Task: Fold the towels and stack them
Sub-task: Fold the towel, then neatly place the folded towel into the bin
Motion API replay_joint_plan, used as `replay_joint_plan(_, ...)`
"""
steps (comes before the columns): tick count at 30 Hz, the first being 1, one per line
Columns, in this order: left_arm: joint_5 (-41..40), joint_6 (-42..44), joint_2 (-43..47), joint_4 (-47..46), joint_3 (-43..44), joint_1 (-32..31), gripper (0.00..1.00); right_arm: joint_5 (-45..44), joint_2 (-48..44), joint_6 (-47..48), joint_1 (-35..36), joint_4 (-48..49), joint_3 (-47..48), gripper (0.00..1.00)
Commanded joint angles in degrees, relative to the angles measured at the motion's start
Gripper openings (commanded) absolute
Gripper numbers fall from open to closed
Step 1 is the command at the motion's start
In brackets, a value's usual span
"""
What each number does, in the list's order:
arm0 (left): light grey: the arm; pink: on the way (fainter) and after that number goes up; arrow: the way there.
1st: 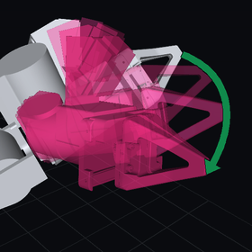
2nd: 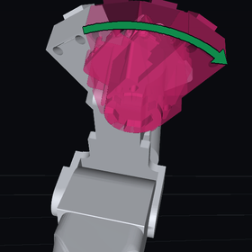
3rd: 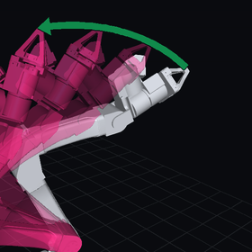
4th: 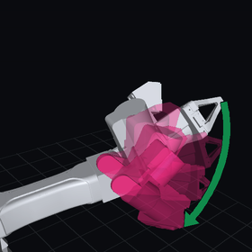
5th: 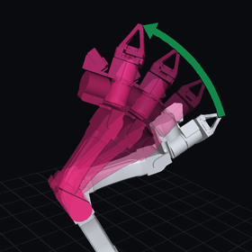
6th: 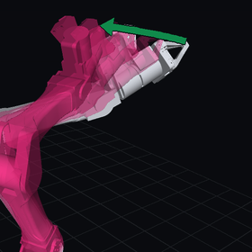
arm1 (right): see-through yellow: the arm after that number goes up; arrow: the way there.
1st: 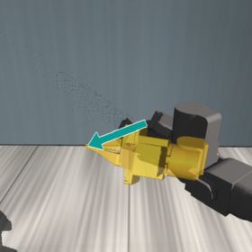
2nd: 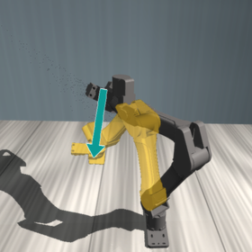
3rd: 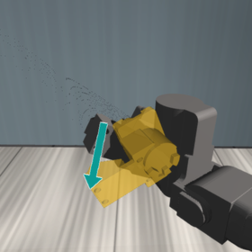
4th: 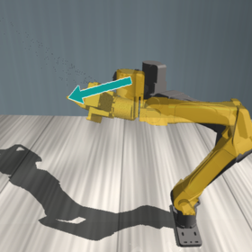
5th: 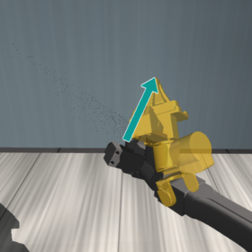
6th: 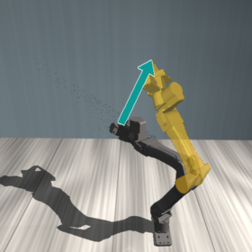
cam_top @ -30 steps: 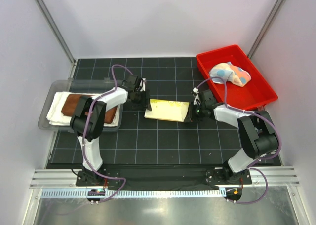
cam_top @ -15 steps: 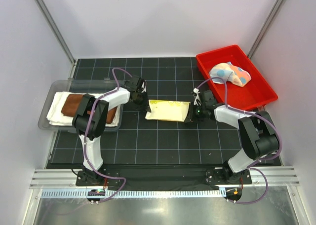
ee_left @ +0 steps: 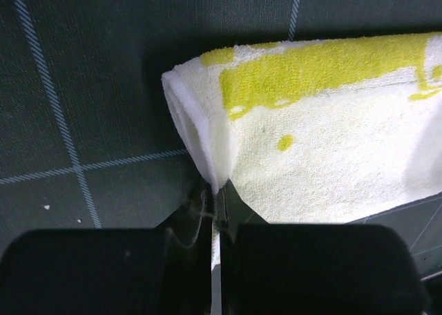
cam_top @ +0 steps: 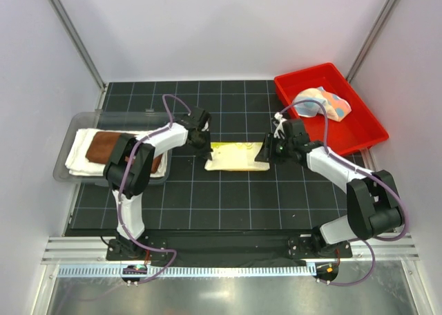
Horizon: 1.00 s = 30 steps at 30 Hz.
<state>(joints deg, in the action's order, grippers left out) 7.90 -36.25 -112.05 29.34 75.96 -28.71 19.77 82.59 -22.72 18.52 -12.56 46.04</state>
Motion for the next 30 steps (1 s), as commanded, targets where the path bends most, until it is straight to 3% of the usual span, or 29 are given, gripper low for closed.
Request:
replay_joint_plan(1, -2.8, -1.0, 1.6, 2.5, 1.9, -0.6, 0.05, 1.1, -0.9, -0.9, -0.1, 0.0, 3.9, 0.42)
replay_joint_plan(2, -3.0, -1.0, 1.4, 2.5, 1.6, -0.5, 0.22, 1.3, -0.5, -1.0, -0.1, 0.1, 4.1, 0.42)
replay_joint_plan(5, -5.0, -1.4, 1.6, 2.5, 0.9, -0.5, 0.43, 1.2, -0.8, -0.8, -0.2, 0.1, 3.8, 0.42)
replay_joint_plan(10, -6.5, -2.9, 2.4, 1.2, -0.2, -0.5, 0.46, 0.7, -0.2, -0.4, -0.1, 1.1, 3.1, 0.42)
replay_joint_plan(17, -2.5, -7.3, 2.3, -3.1, -2.8, -0.6, 0.49, -1.4, 6.0, -2.0, -0.2, 8.6, 1.0, 0.41)
replay_joint_plan(22, -2.5, -8.1, 1.8, -3.3, -4.2, -0.7, 0.44, -2.3, 8.9, -2.9, -0.1, 11.1, -0.6, 0.40)
replay_joint_plan(30, -3.7, -9.4, -1.1, -3.2, -4.7, -1.4, 0.10, -2.3, 4.9, -3.6, 0.0, 11.8, -3.2, 0.40)
